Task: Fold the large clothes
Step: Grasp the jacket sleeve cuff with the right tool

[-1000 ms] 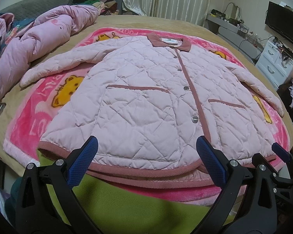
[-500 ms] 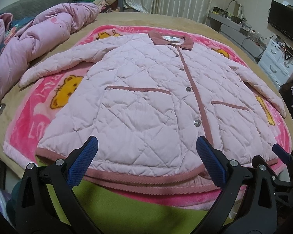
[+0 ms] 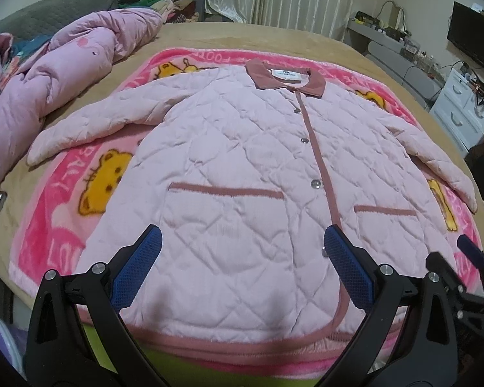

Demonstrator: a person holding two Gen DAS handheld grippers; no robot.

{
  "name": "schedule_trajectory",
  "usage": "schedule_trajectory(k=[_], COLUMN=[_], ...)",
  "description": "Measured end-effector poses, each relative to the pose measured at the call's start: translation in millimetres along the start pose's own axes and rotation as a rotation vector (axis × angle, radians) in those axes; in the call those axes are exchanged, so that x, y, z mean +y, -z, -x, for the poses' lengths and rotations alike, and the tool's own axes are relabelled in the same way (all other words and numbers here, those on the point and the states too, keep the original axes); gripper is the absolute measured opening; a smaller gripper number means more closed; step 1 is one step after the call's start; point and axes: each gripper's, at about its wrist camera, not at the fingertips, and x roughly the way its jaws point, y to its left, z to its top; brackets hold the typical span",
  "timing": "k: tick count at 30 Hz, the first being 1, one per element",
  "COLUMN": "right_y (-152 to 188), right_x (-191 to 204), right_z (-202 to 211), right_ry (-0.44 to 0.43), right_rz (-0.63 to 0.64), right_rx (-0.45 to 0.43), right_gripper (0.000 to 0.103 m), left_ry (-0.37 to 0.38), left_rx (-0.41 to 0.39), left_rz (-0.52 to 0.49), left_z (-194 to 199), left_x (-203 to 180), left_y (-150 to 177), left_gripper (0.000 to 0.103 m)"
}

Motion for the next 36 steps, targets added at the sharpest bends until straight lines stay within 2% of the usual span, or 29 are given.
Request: schedule_trajectory(k=[2, 11, 19, 28, 36], right_y=[-10.8, -52.7, -91.2, -108.0, -106.6], right_x=[-4.0, -20.9, -57.3, -133.2, -207.5], right_z=[-7.0, -22.5, -56.9, -101.3, -118.2], right_ry=[-0.025, -0.002, 0.063, 0.183, 0.279], right_rz=[-0.017, -0.029, -0.085, -0.238, -0.384], right_rx=[0.018, -0.03, -0.022, 0.01, 0.012], right_gripper=[0.099, 0.099, 0.099, 0.099, 0.099], left_ry=[0.014, 0.017, 0.013, 0.038, 0.03], left_rx=[0.017, 0.033, 0.039, 0.067, 0.101], left_rz=[-0.019, -0.021, -0.03, -0.043, -0.061], left_z=[-3.8, -27.9, -51.9, -89.2, -124.9], left_x=[-4.8, -12.9, -23.2, -49.6, -73.4], left_y=[-7.1, -49.3, -86.4, -110.3, -118.4], left_gripper=[0.094, 0.094, 0.094, 0.094, 0.094])
